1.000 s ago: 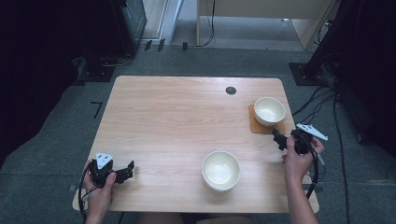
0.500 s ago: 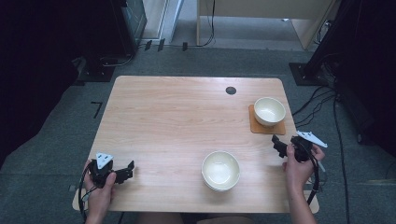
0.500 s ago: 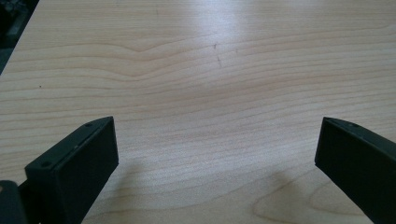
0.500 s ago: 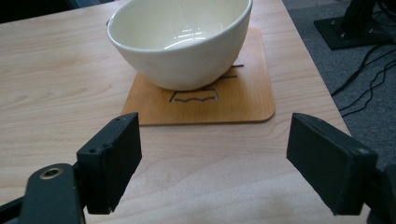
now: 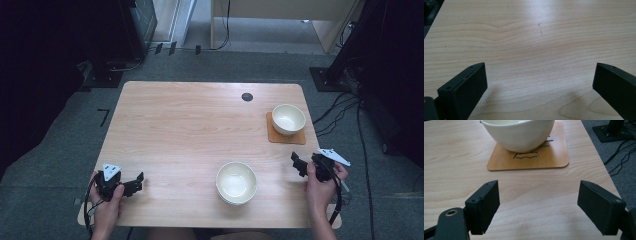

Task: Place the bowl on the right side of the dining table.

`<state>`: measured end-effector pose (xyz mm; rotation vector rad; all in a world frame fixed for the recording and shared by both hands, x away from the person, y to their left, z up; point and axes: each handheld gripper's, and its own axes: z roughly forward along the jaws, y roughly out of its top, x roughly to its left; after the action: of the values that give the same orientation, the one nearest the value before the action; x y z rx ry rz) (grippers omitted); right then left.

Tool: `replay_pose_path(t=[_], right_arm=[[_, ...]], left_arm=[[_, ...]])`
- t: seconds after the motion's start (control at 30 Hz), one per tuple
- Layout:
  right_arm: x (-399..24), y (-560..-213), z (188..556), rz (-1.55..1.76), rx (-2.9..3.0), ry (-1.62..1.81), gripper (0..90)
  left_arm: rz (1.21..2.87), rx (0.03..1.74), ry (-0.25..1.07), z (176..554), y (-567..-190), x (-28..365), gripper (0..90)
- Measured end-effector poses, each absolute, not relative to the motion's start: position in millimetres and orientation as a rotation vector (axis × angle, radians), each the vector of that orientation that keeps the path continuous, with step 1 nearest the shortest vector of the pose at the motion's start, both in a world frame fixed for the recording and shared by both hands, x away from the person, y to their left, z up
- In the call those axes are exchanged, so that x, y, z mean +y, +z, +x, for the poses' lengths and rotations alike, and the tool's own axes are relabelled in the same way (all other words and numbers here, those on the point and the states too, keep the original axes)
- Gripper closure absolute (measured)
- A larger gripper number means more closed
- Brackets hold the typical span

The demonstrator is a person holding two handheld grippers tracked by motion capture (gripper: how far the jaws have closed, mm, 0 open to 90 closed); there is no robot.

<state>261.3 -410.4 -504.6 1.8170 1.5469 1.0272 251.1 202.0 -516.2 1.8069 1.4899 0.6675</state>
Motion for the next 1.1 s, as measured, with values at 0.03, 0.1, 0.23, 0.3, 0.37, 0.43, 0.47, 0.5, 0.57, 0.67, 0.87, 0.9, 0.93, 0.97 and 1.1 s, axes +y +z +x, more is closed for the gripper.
replay_pose_path(t=[0.03, 0.1, 0.23, 0.3, 0.37, 0.43, 0.47, 0.5, 0.57, 0.67, 0.87, 0.9, 0.93, 0.97, 1.1], right_arm=[[-410, -505, 260, 1.82, 1.547, 1.027, 17.8], [-411, -506, 258, 1.819, 1.549, 1.024, 17.8], [-412, -509, 252, 1.82, 1.554, 1.019, 17.8], [-412, -511, 250, 1.825, 1.553, 1.019, 17.8], [-413, -512, 247, 1.829, 1.555, 1.015, 17.8], [-413, -513, 245, 1.828, 1.559, 1.01, 17.8], [-413, -513, 243, 1.828, 1.563, 1.008, 17.8], [-414, -514, 242, 1.828, 1.564, 1.006, 17.8], [-414, -514, 240, 1.828, 1.567, 1.003, 17.8], [-414, -515, 237, 1.829, 1.572, 0.997, 17.8], [-416, -517, 231, 1.835, 1.577, 0.986, 17.8], [-416, -518, 230, 1.833, 1.581, 0.985, 17.7], [-416, -518, 230, 1.833, 1.583, 0.982, 17.7], [-416, -519, 228, 1.838, 1.583, 0.979, 17.7], [-417, -521, 226, 1.838, 1.592, 0.972, 17.7]], left_arm=[[1.807, 1.489, 0.667, 251, -516, 202, 0.0], [1.806, 1.49, 0.667, 251, -516, 202, 0.0], [1.806, 1.49, 0.667, 251, -516, 202, 0.0], [1.806, 1.49, 0.667, 251, -516, 202, 0.0], [1.807, 1.489, 0.667, 251, -516, 202, 0.0], [1.807, 1.489, 0.667, 251, -516, 202, 0.0], [1.806, 1.49, 0.667, 251, -516, 202, 0.0], [1.806, 1.49, 0.667, 251, -516, 202, 0.0], [1.807, 1.49, 0.667, 251, -516, 202, 0.0], [1.806, 1.49, 0.667, 251, -516, 202, 0.0], [1.805, 1.49, 0.667, 251, -516, 202, 0.0], [1.805, 1.49, 0.667, 251, -516, 202, 0.0], [1.805, 1.49, 0.667, 251, -516, 202, 0.0], [1.805, 1.49, 0.667, 251, -516, 202, 0.0], [1.805, 1.49, 0.667, 251, -516, 202, 0.0]])
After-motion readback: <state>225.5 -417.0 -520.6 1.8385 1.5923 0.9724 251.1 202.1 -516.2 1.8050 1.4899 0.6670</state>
